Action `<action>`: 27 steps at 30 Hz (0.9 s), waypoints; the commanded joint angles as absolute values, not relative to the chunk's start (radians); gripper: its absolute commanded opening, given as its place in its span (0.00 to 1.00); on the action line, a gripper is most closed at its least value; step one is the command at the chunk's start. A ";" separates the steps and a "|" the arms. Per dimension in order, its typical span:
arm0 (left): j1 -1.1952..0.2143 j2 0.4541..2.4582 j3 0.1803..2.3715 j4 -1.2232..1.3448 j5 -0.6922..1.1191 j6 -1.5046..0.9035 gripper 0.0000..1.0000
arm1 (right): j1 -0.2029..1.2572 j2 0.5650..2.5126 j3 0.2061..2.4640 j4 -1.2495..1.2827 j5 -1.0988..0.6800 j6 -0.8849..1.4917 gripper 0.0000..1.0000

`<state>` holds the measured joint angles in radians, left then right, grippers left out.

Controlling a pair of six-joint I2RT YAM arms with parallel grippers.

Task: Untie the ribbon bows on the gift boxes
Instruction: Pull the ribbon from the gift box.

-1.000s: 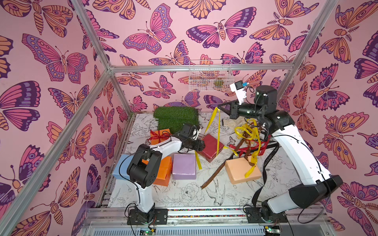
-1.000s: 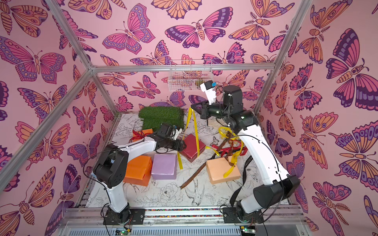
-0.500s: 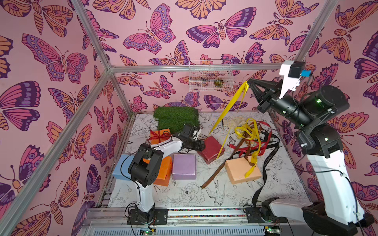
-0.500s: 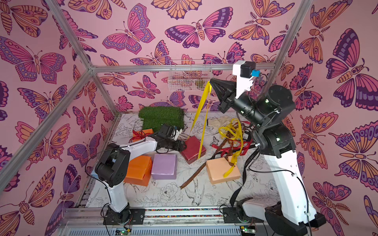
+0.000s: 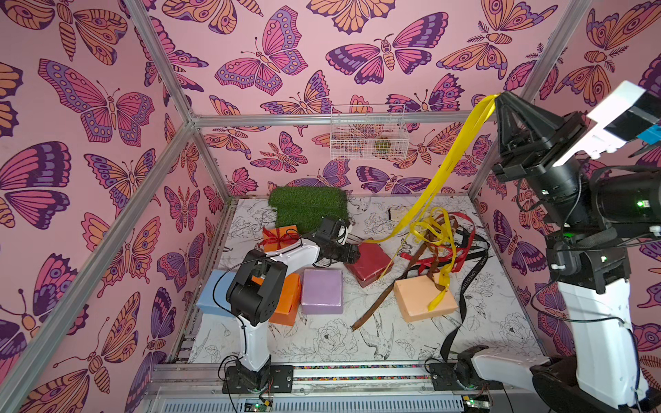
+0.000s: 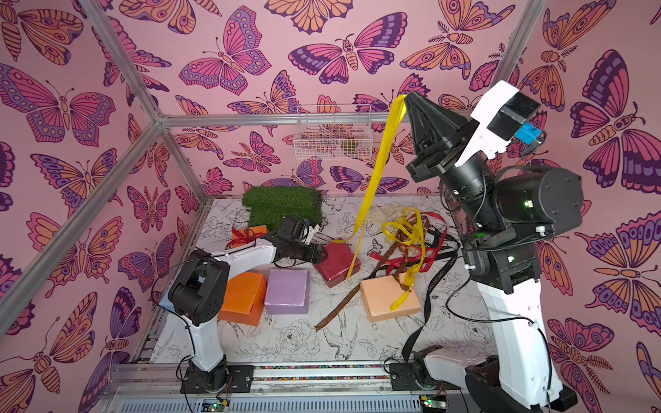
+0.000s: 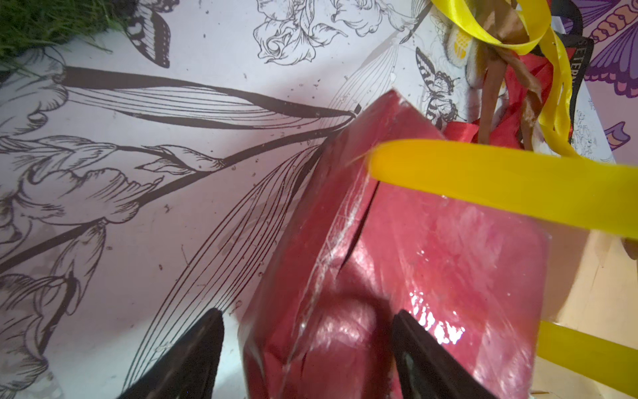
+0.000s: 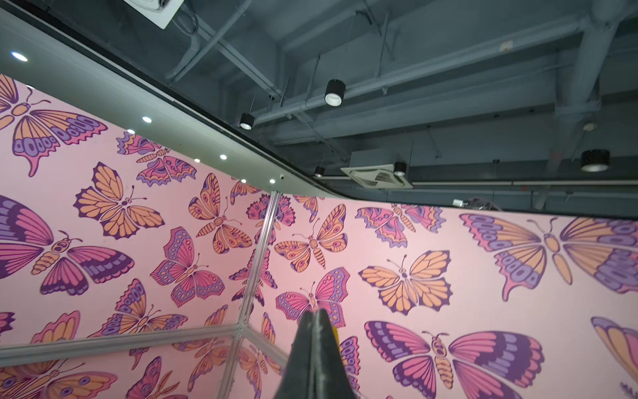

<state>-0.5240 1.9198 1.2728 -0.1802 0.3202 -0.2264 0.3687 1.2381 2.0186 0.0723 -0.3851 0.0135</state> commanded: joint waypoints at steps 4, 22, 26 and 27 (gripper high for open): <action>-0.525 1.949 1.285 -0.199 0.308 -0.231 0.78 | 0.365 1.283 2.194 0.083 -0.285 -0.148 0.00; -0.528 1.933 1.283 -0.199 0.314 -0.238 0.78 | 0.118 1.554 2.372 -0.036 -0.103 -0.291 0.00; -0.528 1.915 1.270 -0.199 0.306 -0.233 0.78 | -0.052 1.645 2.315 -0.005 -0.129 -0.058 0.00; -0.528 1.913 1.268 -0.199 0.305 -0.232 0.78 | -0.092 1.662 2.302 0.003 -0.141 -0.002 0.00</action>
